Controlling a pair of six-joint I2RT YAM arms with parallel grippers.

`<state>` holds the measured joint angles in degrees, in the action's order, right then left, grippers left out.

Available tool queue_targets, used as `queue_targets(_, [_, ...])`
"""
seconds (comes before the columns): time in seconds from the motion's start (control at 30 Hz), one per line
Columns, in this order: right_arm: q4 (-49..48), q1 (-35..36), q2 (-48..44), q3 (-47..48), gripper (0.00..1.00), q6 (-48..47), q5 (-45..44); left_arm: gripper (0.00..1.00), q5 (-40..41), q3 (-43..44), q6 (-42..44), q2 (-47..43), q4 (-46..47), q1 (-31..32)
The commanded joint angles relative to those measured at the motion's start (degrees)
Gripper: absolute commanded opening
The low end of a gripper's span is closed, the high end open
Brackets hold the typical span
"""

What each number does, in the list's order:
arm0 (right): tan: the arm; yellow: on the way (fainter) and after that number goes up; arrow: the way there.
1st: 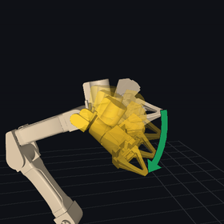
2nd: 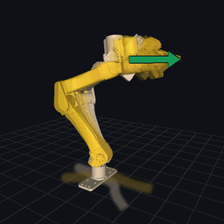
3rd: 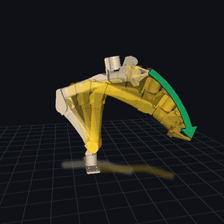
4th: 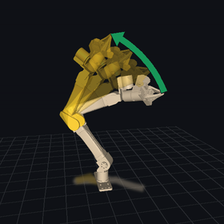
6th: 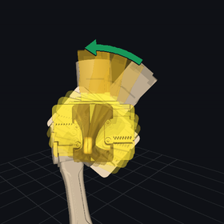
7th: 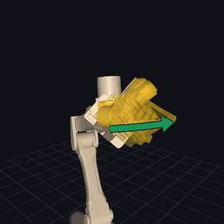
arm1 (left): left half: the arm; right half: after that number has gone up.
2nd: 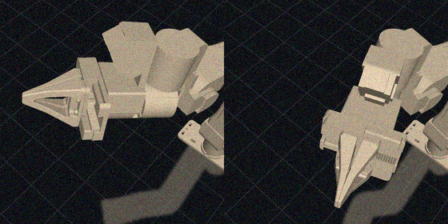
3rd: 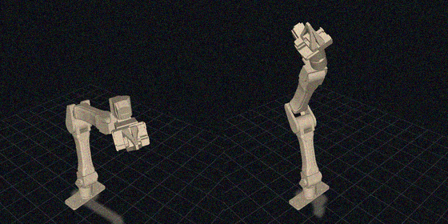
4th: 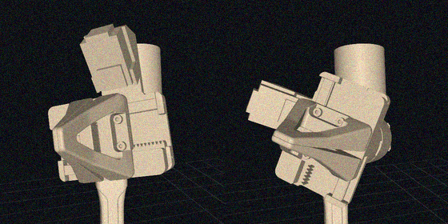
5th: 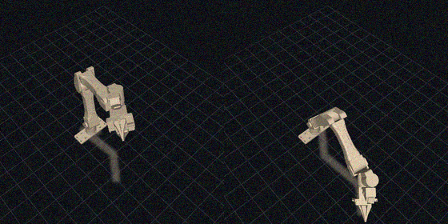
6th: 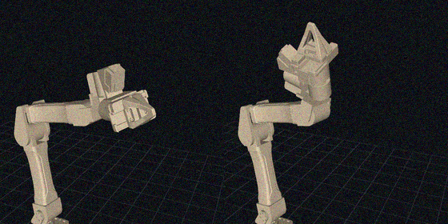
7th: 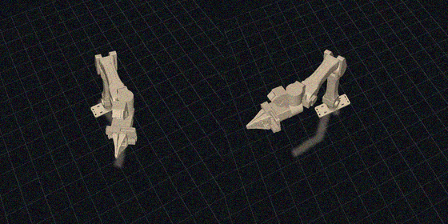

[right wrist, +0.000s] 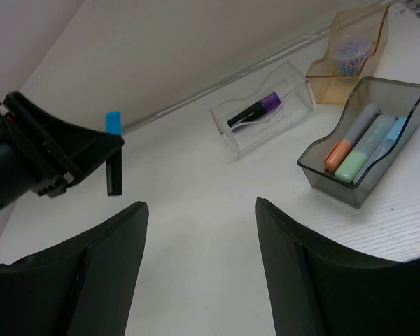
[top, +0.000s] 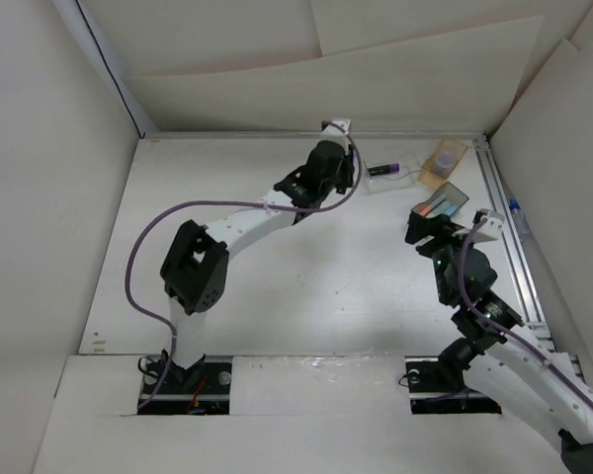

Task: Sort the stationery into containers
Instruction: Place the stationery in the storage box.

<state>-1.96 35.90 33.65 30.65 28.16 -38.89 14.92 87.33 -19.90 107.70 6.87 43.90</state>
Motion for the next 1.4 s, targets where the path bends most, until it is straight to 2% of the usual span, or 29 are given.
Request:
queue_targets(0.0, [-1.65,-1.27,-1.83,-0.16,0.69,1.28,-1.89,0.15,-9.36,10.90,10.48,6.01,0.43,-1.01])
queue_targets(0.03, [-0.86,-1.88,-2.44,-0.16,0.69,1.80,-1.36,0.15,-11.73,18.50,13.28,10.73,-0.62,-1.71])
queue_targets(0.1, [-0.33,-2.58,-2.45,-0.16,0.69,2.33,-1.36,0.15,-16.04,27.15,15.58,15.76,-5.19,-2.24])
queue_targets(0.13, [-0.33,-3.20,-3.23,-0.16,0.69,2.34,-0.66,0.15,-16.67,36.59,16.73,21.27,-7.12,-2.24])
queue_targets(0.17, [0.19,-3.20,-3.85,-0.16,0.69,2.34,-0.13,0.15,-17.55,41.21,19.09,23.93,-10.70,-2.24])
queue_targets(0.27, [0.20,-4.26,-4.47,-0.16,0.69,2.86,1.01,0.17,-19.30,52.90,21.39,31.40,-12.85,-2.24])
queue_targets(0.47, [0.20,-4.79,-5.00,-0.16,0.69,3.48,3.39,0.20,-21.85,48.55,23.06,32.05,-0.47,-2.77])
queue_targets(0.6, [0.20,-5.31,-5.00,-0.16,0.69,3.48,4.00,0.18,-23.09,52.75,22.37,36.60,4.54,-2.77])
queue_targets(0.77, [0.20,-5.31,-5.00,-0.68,0.69,3.48,4.53,0.18,-24.06,53.38,21.75,39.86,12.52,-2.77])
queue_targets(0.87, [-0.32,-5.31,-6.05,-0.68,0.69,3.48,5.06,0.19,-20.29,53.38,23.93,42.32,16.40,-1.45])
queue_targets(1.03, [-0.33,-5.31,-6.58,-1.21,0.69,2.95,5.58,0.19,-15.55,56.45,25.88,46.10,20.89,-0.31])
queue_targets(1.2, [-1.38,-5.31,-7.19,-1.73,0.69,2.95,6.81,0.18,-14.92,58.13,25.88,48.56,24.41,-0.31])
queue_targets(1.37, [-1.91,-5.31,-7.19,-1.74,0.69,2.42,7.87,0.23,-14.92,58.13,25.88,49.62,25.03,-0.31])
